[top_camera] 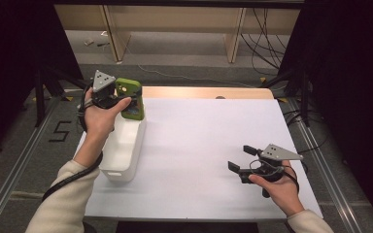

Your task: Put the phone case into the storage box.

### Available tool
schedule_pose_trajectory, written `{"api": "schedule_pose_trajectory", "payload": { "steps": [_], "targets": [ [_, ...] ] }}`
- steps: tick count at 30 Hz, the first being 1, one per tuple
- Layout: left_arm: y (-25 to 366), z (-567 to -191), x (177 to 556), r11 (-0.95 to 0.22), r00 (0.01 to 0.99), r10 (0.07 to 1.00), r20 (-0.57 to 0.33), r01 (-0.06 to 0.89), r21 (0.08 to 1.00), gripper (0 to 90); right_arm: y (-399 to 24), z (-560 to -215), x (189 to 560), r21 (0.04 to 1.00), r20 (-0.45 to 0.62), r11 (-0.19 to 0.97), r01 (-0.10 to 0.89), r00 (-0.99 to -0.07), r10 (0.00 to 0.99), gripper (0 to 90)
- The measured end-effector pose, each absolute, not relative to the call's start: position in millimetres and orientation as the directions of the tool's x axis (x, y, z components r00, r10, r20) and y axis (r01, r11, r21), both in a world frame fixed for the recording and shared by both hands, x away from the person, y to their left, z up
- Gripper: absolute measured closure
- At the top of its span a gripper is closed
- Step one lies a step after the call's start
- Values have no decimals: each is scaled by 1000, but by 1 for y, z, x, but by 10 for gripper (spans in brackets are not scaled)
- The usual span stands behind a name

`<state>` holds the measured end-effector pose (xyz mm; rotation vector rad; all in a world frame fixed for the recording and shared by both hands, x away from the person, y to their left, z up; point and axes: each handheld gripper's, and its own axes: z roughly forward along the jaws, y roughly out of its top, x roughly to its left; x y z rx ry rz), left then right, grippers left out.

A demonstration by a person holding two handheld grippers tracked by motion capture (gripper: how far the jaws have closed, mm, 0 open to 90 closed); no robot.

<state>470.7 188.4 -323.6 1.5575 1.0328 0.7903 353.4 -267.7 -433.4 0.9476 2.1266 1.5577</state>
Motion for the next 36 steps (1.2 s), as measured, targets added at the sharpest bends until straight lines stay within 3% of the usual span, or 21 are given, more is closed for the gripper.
{"api": "schedule_pose_trajectory", "payload": {
  "steps": [36],
  "targets": [
    [197,-329,487,-84,387,922,-12,229,970,176,-268,-434,354,932,118,174,319,-718,685,126]
  ]
}}
